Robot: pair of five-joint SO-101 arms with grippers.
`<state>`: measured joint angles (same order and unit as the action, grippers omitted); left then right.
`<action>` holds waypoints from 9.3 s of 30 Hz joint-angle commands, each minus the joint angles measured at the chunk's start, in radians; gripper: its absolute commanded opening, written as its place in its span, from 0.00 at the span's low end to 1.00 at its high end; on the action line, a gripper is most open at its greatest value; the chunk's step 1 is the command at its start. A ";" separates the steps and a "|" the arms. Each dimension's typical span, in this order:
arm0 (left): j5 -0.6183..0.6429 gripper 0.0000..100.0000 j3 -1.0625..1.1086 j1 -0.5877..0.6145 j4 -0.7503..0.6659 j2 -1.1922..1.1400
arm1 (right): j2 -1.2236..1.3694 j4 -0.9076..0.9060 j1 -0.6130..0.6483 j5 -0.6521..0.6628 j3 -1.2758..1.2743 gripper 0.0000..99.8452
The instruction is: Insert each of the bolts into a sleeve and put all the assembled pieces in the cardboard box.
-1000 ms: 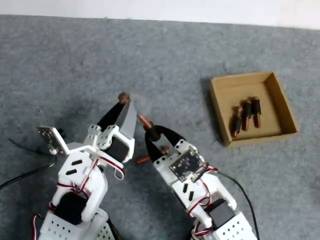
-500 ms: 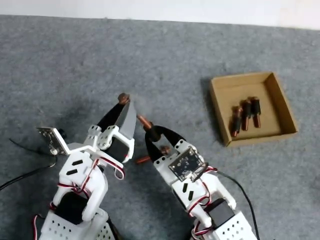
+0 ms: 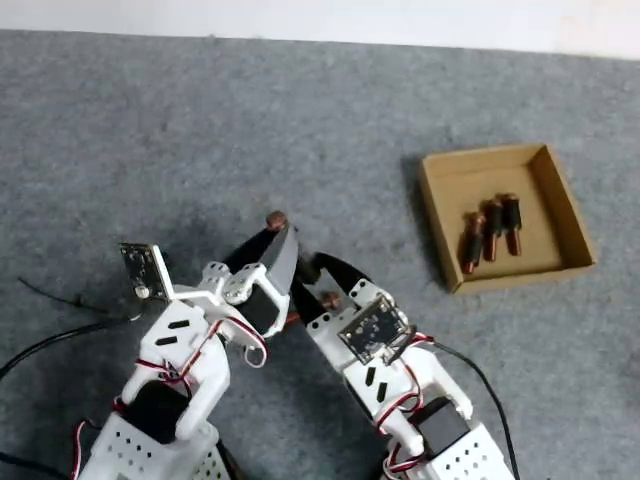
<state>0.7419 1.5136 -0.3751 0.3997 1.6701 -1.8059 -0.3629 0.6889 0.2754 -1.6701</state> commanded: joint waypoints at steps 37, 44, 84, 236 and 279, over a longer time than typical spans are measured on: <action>0.040 0.26 -0.067 0.183 0.238 -0.001 | -0.007 -0.012 -0.143 0.000 -0.108 0.00; 0.035 0.26 -0.022 0.209 0.236 -0.001 | -0.007 -0.012 -0.231 0.000 -0.108 0.00; -0.222 0.01 0.065 0.424 0.213 -0.002 | 0.257 -0.019 -0.717 -0.104 0.133 0.00; -0.083 0.01 0.047 0.892 0.129 -0.001 | 1.613 -0.366 0.035 -0.735 1.395 0.00; -0.689 0.01 -0.082 -0.142 0.356 -0.015 | -0.031 -0.283 -0.638 -0.394 0.079 0.00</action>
<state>0.1158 1.5520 -0.4780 0.7204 1.6609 -1.8136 -0.6437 0.0644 -0.1082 -1.5996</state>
